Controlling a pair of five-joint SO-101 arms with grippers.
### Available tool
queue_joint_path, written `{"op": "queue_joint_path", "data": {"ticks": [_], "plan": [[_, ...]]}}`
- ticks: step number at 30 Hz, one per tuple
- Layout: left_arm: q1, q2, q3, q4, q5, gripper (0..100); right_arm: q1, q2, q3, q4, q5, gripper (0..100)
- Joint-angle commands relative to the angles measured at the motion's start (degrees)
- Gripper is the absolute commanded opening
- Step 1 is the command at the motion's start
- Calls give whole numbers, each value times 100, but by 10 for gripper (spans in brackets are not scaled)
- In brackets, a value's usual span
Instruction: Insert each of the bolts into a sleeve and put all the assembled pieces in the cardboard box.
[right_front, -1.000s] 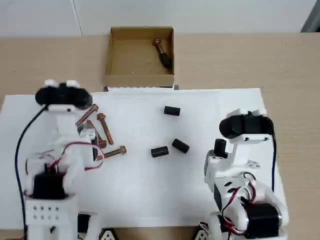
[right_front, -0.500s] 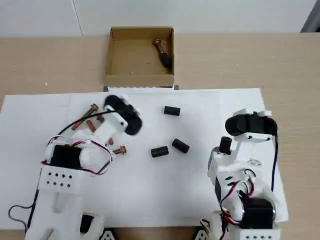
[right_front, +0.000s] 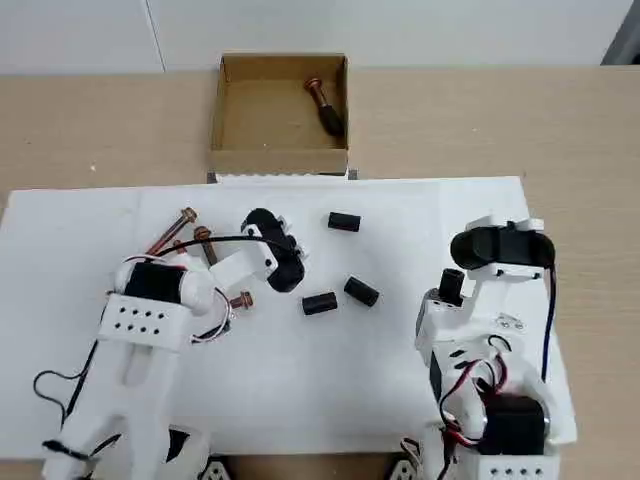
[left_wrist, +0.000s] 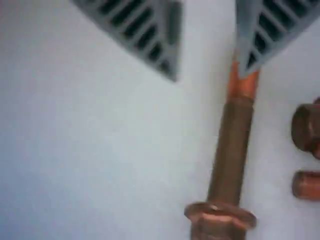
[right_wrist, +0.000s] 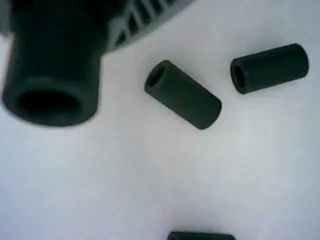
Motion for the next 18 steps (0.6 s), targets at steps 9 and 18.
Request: {"op": "queue_joint_path", "data": {"ticks": [9,18], "plan": [[35,862,-347,-826,-237,113,57,-4,211,-409,79,3],[44,1811,-848,-967,-246,111,57,-22,316,-567,79,3]]}}
